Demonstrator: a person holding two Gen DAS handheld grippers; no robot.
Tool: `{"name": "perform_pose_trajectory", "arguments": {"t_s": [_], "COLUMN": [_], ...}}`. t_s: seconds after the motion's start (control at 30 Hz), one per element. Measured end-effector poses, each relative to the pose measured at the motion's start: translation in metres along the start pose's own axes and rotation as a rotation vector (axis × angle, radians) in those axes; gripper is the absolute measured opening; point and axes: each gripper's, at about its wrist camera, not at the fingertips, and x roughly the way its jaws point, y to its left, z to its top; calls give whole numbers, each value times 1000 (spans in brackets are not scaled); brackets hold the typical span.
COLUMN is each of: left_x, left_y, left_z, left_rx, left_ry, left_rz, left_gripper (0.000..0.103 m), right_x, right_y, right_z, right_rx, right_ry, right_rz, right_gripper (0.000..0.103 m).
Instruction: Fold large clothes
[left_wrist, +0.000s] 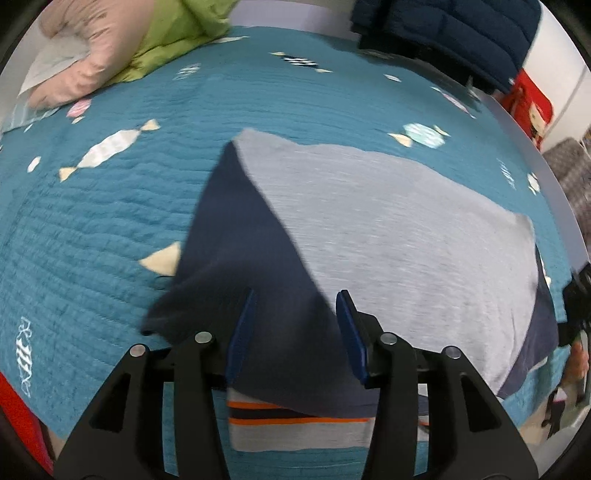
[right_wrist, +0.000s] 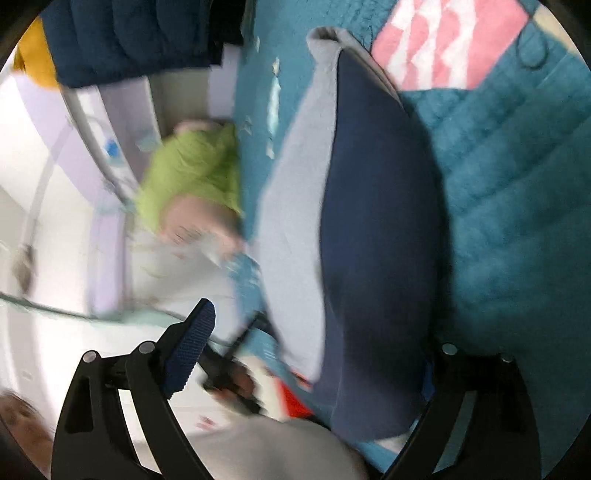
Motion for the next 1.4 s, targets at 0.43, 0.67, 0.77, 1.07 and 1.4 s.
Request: {"name": "perform_pose_trajectory", "arguments": {"t_s": [0.43, 0.67, 0.77, 1.07, 1.4], "left_x": [8, 41, 72, 150, 137], "left_y": [-58, -121, -138, -164, -155], "left_z": [48, 120, 149, 148, 119], "left_rx": [19, 112, 96, 155, 80], "left_ry": [7, 51, 115, 365, 489], "left_rz": [-97, -133, -168, -12, 13], "left_gripper": [46, 17, 12, 7, 5], "right_x": [19, 41, 41, 42, 44], "right_y": [63, 98, 97, 90, 86], "right_z": [-29, -53, -57, -51, -51], "right_rx": [-267, -438, -468, -411, -392], "right_ry": [-239, -296, -301, -291, -257], "right_rz": [-544, -658, -706, -728, -744], "right_gripper": [21, 19, 19, 19, 22]}}
